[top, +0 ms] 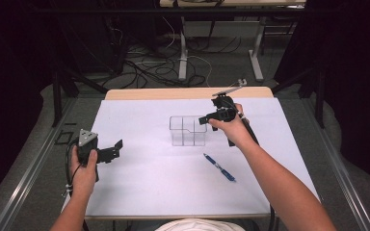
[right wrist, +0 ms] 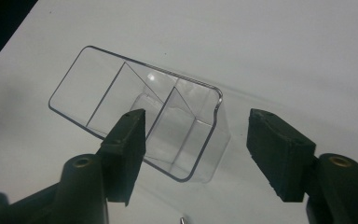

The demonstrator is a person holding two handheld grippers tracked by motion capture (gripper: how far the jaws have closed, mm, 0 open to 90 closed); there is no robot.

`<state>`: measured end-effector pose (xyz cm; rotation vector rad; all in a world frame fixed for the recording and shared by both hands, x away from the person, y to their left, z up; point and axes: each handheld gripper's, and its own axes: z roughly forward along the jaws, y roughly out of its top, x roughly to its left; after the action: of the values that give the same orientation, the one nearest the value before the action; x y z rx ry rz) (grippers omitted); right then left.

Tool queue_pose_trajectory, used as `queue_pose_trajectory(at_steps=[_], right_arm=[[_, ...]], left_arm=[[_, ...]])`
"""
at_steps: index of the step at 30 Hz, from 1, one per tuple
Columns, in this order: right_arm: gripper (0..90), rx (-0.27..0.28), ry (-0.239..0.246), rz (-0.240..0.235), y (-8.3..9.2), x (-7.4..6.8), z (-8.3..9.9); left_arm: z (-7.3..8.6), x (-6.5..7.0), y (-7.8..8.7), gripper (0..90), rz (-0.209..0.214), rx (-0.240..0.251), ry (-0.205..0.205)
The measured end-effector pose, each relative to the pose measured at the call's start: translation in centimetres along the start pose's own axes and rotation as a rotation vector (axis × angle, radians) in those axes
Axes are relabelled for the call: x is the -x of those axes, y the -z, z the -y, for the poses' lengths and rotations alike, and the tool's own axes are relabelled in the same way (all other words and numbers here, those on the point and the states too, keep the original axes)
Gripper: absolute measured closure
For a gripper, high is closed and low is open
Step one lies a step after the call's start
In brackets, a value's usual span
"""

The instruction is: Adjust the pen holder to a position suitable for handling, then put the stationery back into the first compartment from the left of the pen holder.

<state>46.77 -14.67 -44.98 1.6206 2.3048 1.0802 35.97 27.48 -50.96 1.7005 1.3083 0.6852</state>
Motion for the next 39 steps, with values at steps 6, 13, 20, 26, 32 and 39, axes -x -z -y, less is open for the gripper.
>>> queue_pose_trajectory(at_steps=[6,13,20,26,32,39], right_arm=[[23.2,0.03,0.056,0.047,0.6,0.2,0.4],[27.1,0.079,0.086,0.076,1.6,1.0,0.8],[27.5,0.115,0.112,0.081,2.6,1.7,1.3],[19.7,0.085,0.174,0.13,3.0,1.9,2.0],[14.8,0.062,0.243,0.107,3.2,2.0,3.6],[1.2,0.025,0.259,0.08,3.2,2.3,5.8]], left_arm=[[0.0,0.0,0.0,0.0,0.0,-0.001,-0.003],[0.0,0.0,0.0,0.0,-0.002,-0.001,-0.008],[0.0,0.1,0.0,0.0,-0.003,-0.006,-0.009],[0.0,0.2,0.0,0.0,-0.002,-0.006,-0.007],[0.0,0.3,0.0,0.0,-0.003,-0.005,-0.007],[0.0,0.4,0.0,0.0,-0.004,-0.004,-0.012]])
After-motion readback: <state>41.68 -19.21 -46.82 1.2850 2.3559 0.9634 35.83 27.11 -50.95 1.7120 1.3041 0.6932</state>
